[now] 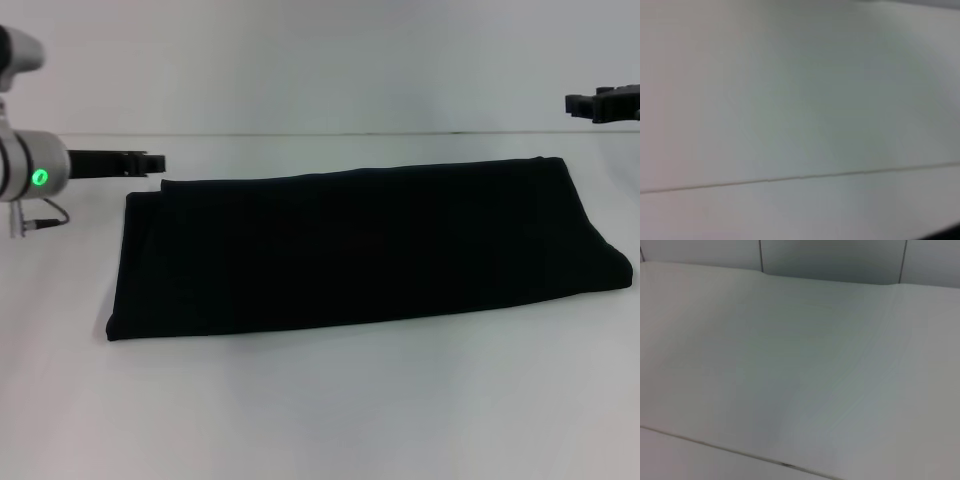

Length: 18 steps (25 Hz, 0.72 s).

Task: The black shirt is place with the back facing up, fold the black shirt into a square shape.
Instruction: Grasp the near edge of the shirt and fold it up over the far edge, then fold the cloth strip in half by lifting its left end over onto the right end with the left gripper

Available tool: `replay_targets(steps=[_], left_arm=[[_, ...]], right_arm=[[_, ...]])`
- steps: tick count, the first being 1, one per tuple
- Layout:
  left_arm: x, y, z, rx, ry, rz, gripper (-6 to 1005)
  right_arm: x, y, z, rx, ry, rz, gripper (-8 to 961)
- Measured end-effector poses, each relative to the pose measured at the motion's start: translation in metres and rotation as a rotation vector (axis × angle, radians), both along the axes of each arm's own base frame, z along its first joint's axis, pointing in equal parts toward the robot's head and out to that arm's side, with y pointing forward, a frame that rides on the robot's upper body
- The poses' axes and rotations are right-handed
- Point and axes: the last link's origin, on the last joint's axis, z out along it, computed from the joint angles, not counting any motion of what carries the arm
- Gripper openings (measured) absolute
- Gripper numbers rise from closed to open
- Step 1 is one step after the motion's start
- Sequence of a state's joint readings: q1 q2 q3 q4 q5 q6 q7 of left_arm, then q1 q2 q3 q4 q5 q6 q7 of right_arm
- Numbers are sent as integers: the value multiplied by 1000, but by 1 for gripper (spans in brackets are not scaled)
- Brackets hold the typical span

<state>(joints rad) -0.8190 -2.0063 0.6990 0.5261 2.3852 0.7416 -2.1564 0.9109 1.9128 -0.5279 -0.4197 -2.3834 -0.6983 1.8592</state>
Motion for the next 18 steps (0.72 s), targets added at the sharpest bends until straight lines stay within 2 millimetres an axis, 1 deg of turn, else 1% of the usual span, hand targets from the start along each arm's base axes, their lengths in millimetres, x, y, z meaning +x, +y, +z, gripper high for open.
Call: replay_targets(steps=[2, 5, 8, 11, 13, 14, 18], left_arm=[[-4, -6, 13, 23, -70, 49, 318], [1, -17, 24, -26, -139, 33, 448], [11, -40, 32, -128, -242, -19, 569], [14, -61, 41, -194, -317, -59, 673], [13, -74, 47, -226, -361, -73, 742], [10, -81, 51, -244, -386, -72, 763], [-3, -96, 58, -244, -437, -39, 847]], right_arm=[[-1, -3, 3, -21, 36, -1, 390], [-4, -14, 8, -79, 122, 11, 507], [-5, -32, 11, -143, 230, 38, 590], [-5, -50, 9, -200, 344, 71, 673], [-2, -61, 7, -231, 383, 88, 728], [0, -66, 5, -246, 392, 93, 732], [6, -75, 2, -272, 407, 89, 748]])
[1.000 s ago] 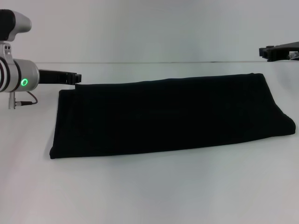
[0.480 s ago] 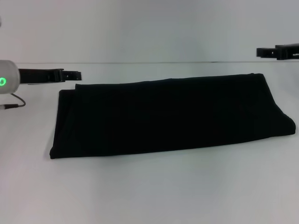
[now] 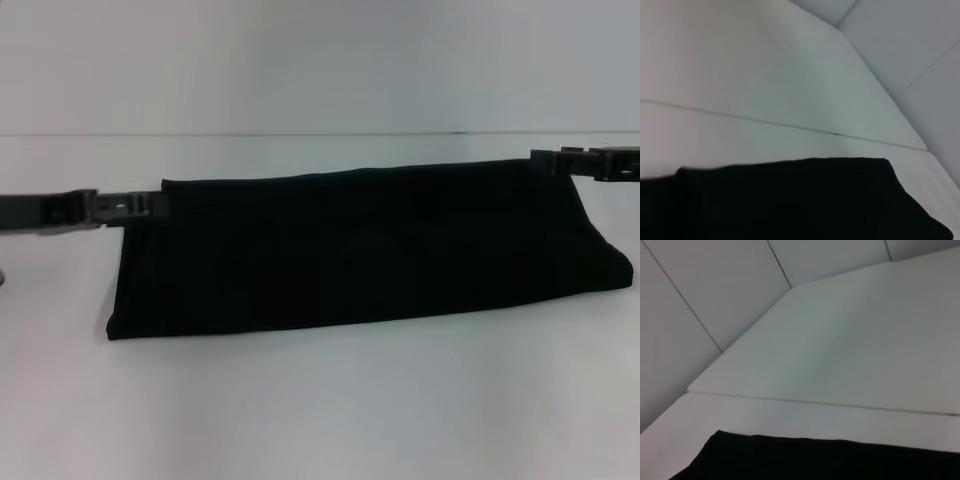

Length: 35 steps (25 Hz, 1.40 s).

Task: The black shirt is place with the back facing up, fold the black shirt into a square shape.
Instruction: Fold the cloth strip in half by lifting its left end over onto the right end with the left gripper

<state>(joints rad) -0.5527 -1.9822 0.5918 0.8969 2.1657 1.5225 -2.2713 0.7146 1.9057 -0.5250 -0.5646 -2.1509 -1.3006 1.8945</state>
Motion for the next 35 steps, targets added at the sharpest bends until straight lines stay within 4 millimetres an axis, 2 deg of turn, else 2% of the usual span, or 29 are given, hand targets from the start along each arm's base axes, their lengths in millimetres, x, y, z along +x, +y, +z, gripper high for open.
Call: replay_targets(steps=[5, 10, 15, 27, 35], left_arm=[[-23, -18, -4, -3, 1, 66, 952], [-34, -33, -10, -61, 7, 105, 952], [-36, -43, -21, -172, -33, 129, 951], [-26, -30, -44, -278, -45, 204, 951], [-23, -15, -48, -207, -40, 213, 950]], right_arm=[[3, -4, 4, -18, 11, -14, 738], [5, -3, 11, -23, 13, -35, 727], [8, -2, 12, -12, -4, -49, 725], [7, 3, 14, 10, -17, -54, 725], [12, 4, 15, 27, -25, -73, 725]])
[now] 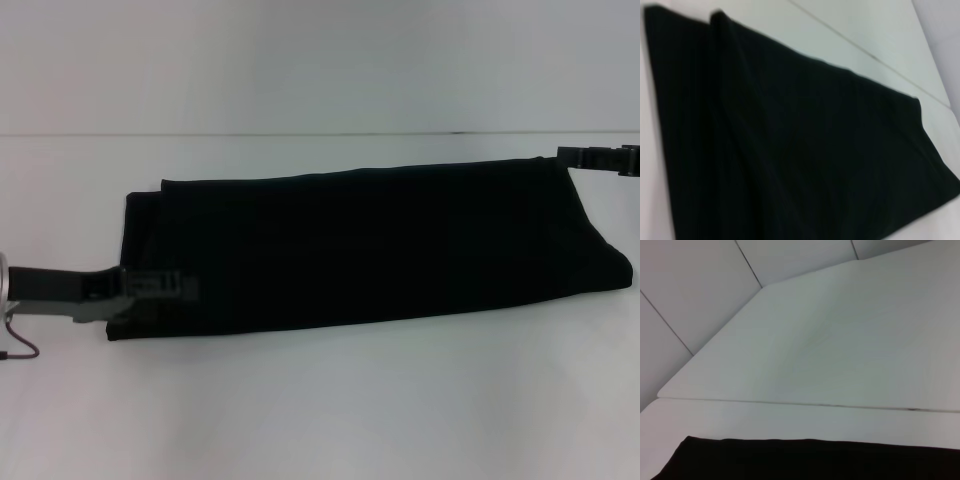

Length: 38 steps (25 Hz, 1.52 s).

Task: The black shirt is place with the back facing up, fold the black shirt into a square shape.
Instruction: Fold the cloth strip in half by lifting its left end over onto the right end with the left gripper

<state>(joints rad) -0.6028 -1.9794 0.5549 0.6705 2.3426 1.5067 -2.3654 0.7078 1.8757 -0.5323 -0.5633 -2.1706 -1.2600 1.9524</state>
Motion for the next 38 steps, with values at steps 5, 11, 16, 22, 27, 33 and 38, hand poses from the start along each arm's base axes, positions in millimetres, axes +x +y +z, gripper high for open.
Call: replay_targets(steps=[5, 11, 16, 22, 27, 33, 38], left_arm=[[-3, 7, -1, 54, 1, 22, 950], [-12, 6, -2, 66, 32, 47, 950], [-21, 2, -2, 71, 56, 69, 949], [-17, -5, 8, 42, 44, 37, 949], [-11, -21, 21, -40, 4, 11, 949], [-8, -29, 5, -123, -64, 75, 950], [-3, -30, -6, -168, -140, 187, 949]], right_arm=[[3, -2, 0, -1, -3, -6, 725], [5, -3, 0, -3, -6, -11, 724], [5, -2, 0, -1, -8, -11, 724], [4, -2, 1, 0, -11, -9, 724], [4, -2, 1, 1, -12, -9, 724], [6, -2, 1, 1, -12, -13, 724], [5, -2, 2, 3, -14, -12, 724]])
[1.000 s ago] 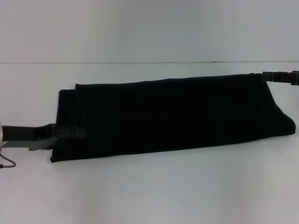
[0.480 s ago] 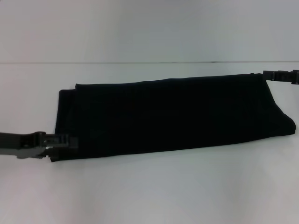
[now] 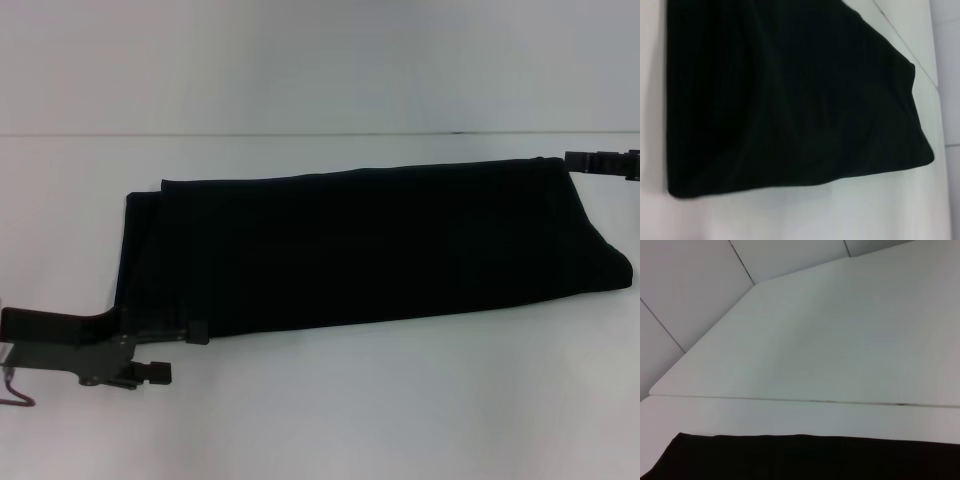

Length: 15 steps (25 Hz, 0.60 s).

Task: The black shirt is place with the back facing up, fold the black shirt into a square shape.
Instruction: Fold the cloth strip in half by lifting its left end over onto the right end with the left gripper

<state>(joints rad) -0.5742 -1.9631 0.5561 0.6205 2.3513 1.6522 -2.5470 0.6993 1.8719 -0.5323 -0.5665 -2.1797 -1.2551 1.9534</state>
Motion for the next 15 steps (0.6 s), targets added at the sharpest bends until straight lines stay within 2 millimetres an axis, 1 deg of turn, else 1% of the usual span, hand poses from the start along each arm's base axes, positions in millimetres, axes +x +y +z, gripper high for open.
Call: replay_targets(steps=[4, 6, 7, 15], left_arm=[[3, 1, -1, -6, -60, 119, 950], [3, 2, 0, 3, -75, 143, 950], [0, 4, 3, 24, -98, 209, 950], [-11, 5, 6, 44, -86, 328, 949]], right_arm=[[-1, 1, 1, 1, -2, 2, 725], [-1, 1, 1, 4, -3, 3, 725], [-1, 2, 2, 5, -4, 4, 725], [-2, 2, 2, 5, -5, 6, 725]])
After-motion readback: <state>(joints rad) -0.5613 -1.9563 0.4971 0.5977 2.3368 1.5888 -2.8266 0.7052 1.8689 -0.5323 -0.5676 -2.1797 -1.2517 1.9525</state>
